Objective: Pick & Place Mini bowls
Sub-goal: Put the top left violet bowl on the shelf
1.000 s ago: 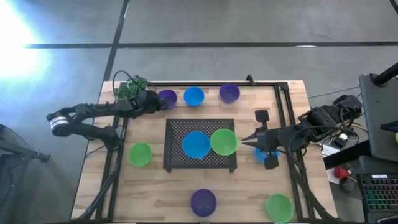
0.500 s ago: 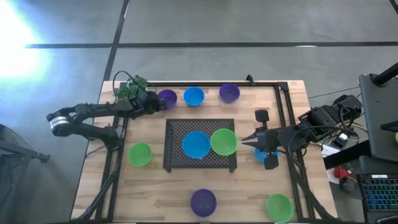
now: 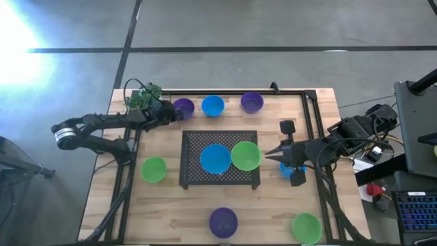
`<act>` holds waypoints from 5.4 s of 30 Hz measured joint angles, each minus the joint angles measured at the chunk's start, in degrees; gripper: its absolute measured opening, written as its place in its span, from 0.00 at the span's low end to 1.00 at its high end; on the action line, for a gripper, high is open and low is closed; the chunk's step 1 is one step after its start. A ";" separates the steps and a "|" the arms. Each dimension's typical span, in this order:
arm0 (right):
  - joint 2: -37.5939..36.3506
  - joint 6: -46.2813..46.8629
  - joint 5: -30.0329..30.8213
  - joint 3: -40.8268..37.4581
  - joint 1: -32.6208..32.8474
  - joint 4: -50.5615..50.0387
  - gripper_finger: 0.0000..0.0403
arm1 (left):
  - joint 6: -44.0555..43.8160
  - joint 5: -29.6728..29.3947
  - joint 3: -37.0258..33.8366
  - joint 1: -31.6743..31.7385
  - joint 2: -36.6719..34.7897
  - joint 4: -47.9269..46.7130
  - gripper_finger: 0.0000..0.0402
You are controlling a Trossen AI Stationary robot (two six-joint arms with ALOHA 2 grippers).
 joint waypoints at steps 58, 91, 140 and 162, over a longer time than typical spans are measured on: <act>0.00 0.20 0.00 -0.02 0.01 0.06 0.08 | -5.50 -0.26 -3.74 0.27 3.39 13.31 0.14; 0.00 0.46 -0.02 -0.01 0.00 0.04 0.08 | -2.83 -2.42 -3.52 0.27 3.30 16.19 0.00; 0.00 1.51 -0.02 -0.02 0.01 0.02 0.08 | 21.53 14.71 29.55 -26.52 -19.89 -45.57 0.00; 0.00 1.36 0.00 -0.02 0.01 0.02 0.08 | 18.16 18.62 36.31 -36.34 -6.14 -46.57 0.00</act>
